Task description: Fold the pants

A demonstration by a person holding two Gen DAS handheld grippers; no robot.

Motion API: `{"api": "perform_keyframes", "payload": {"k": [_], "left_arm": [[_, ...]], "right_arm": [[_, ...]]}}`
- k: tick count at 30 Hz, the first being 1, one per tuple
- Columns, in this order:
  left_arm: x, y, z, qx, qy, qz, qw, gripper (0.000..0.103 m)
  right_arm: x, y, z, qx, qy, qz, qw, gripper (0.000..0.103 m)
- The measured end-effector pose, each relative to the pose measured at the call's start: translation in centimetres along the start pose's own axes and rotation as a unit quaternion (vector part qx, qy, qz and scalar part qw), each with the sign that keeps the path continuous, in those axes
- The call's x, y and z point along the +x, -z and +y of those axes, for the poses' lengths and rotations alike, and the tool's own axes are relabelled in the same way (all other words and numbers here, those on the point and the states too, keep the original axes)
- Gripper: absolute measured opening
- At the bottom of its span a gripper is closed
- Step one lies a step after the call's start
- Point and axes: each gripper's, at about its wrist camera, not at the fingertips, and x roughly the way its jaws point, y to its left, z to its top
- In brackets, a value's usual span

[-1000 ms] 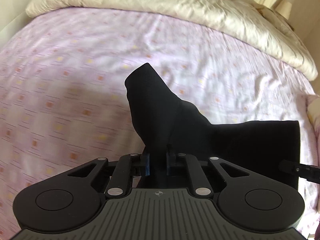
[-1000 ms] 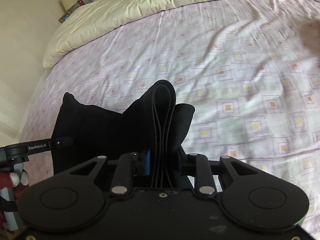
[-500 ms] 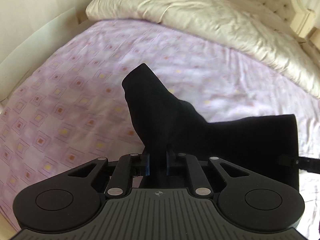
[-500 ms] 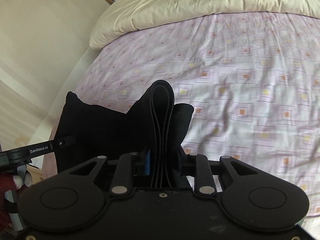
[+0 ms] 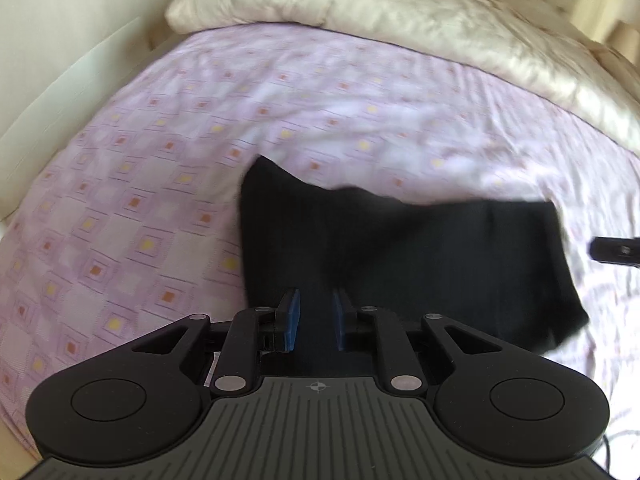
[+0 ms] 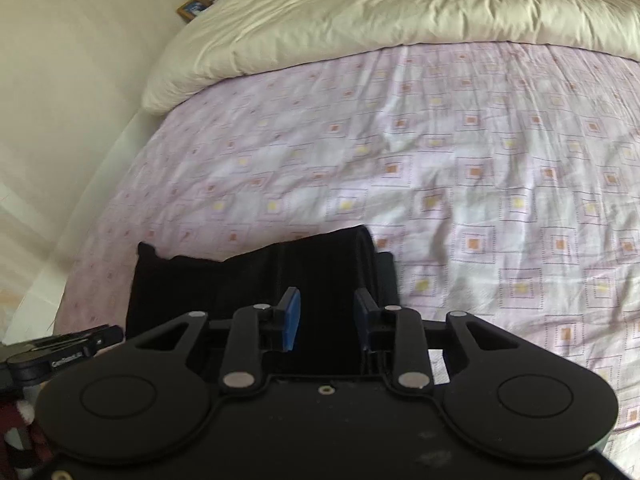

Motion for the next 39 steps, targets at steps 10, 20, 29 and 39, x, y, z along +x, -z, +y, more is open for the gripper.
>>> {"api": "perform_keyframes", "payload": {"k": [10, 20, 29, 39], "left_arm": [[3.1, 2.6, -0.2, 0.053, -0.021, 0.068, 0.9960, 0.017], [2.4, -3.8, 0.3, 0.019, -0.016, -0.015, 0.9996, 0.017], [8.4, -5.7, 2.0, -0.031, -0.057, 0.019, 0.9977, 0.018], [9.2, -6.0, 2.4, -0.062, -0.062, 0.024, 0.9959, 0.018]], "right_arm": [[4.1, 2.7, 0.2, 0.000, 0.063, 0.078, 0.995, 0.001], [4.2, -2.6, 3.0, -0.049, 0.056, 0.002, 0.997, 0.011], [10.3, -4.4, 1.6, -0.074, 0.108, 0.060, 0.990, 0.011], [10.2, -3.6, 1.5, -0.077, 0.101, 0.047, 0.991, 0.008]]}}
